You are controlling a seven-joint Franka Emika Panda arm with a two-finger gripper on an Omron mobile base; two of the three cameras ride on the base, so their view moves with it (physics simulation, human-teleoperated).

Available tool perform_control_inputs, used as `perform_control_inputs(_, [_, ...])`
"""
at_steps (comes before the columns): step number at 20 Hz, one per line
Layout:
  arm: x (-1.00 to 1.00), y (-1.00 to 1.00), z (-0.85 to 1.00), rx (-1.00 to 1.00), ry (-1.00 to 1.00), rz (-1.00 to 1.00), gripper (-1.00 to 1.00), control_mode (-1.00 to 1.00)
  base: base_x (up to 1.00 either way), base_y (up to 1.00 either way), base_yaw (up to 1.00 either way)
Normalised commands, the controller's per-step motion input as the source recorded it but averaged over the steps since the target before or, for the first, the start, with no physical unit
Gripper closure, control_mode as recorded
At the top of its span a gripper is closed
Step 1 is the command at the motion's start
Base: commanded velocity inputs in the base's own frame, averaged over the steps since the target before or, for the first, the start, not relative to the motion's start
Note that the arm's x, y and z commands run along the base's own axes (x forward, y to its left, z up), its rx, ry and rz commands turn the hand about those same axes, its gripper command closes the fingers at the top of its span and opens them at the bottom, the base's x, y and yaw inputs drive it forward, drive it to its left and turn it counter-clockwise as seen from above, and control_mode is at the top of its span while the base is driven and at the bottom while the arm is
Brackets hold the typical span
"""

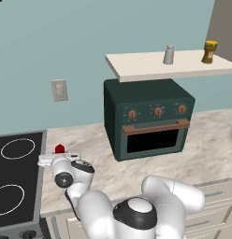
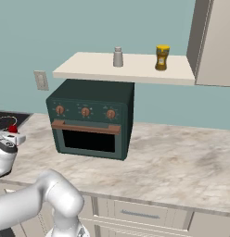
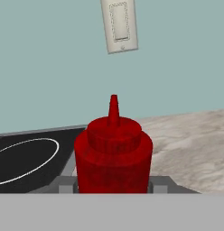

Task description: Collect the turmeric, ketchup, and shaker from the cabinet and place them next to the stove.

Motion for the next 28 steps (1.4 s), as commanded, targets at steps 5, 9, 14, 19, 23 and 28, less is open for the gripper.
perform_control_inputs(5, [0.00,0.09,-0.27,0.00,0.00,0.00,1.00,-1.00,0.00,0.00,0.00])
perform_control_inputs(9, [0.00,0.10,-0.28,0.01,0.00,0.00,1.00,-1.00,0.00,0.00,0.00])
perform_control_inputs(14, [0.00,0.02,-0.26,0.02,0.00,0.00,-1.00,-1.00,0.00,0.00,0.00])
perform_control_inputs(19, [-0.04,0.00,-0.09,0.01,0.00,0.00,-1.00,-1.00,0.00,0.00,0.00])
perform_control_inputs(23, [-0.20,0.00,0.00,0.00,0.00,0.00,-1.00,-1.00,0.00,0.00,0.00])
perform_control_inputs(28, [-0.28,0.00,0.10,0.00,-0.01,-0.04,-1.00,-1.00,0.00,0.00,0.00])
